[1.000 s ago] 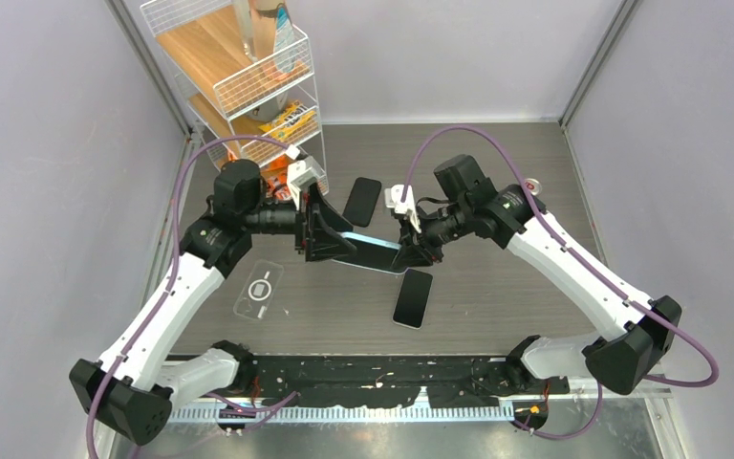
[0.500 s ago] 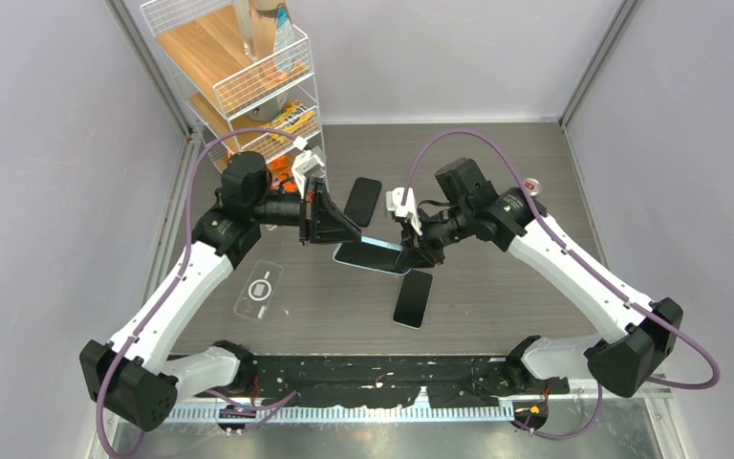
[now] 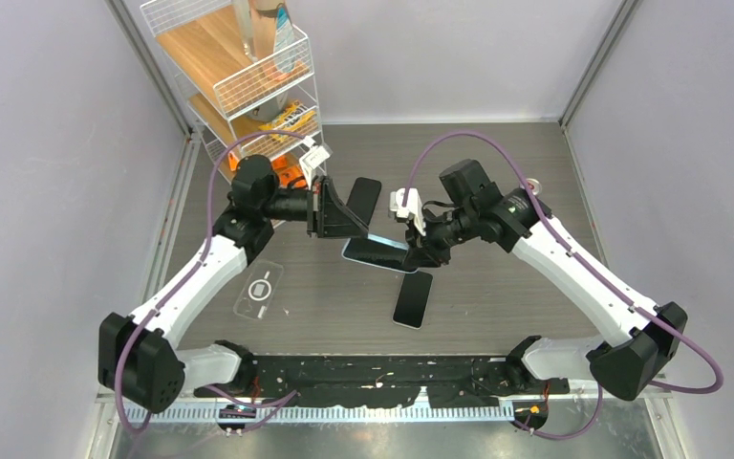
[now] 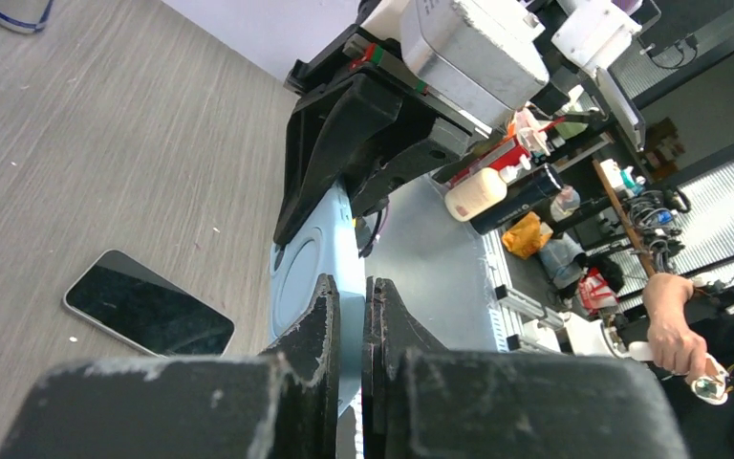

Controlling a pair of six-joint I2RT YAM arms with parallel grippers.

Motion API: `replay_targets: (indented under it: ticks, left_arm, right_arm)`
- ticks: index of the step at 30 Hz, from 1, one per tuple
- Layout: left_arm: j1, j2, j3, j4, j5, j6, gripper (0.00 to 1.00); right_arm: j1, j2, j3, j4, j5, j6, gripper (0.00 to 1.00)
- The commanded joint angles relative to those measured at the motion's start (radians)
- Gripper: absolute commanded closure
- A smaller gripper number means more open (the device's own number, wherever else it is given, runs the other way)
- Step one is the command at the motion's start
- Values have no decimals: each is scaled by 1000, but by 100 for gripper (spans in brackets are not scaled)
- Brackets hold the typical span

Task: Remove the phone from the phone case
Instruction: Remove the phone case from the phone.

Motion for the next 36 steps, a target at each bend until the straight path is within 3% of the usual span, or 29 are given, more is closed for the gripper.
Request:
replay_targets:
  ticks: [1, 8, 15, 25, 36]
  left_arm:
    - [-6, 54, -24, 159, -29, -170, 100]
    - [-7, 153, -26, 259, -46, -300, 100]
    - [-7, 220, -1, 251, -61, -323, 100]
    - [-9, 238, 45, 5, -121, -137, 100]
    - [-11, 295, 132, -157, -165, -7, 100]
  right_arm:
    - [15, -71, 60, 121, -30, -24, 94]
    - [24, -89, 68, 114, 28, -52, 95]
    - [42, -94, 83, 100, 86, -84, 95]
    - [58, -95, 118, 77, 100, -102, 94]
    - [71, -98, 144, 40, 82, -122, 94]
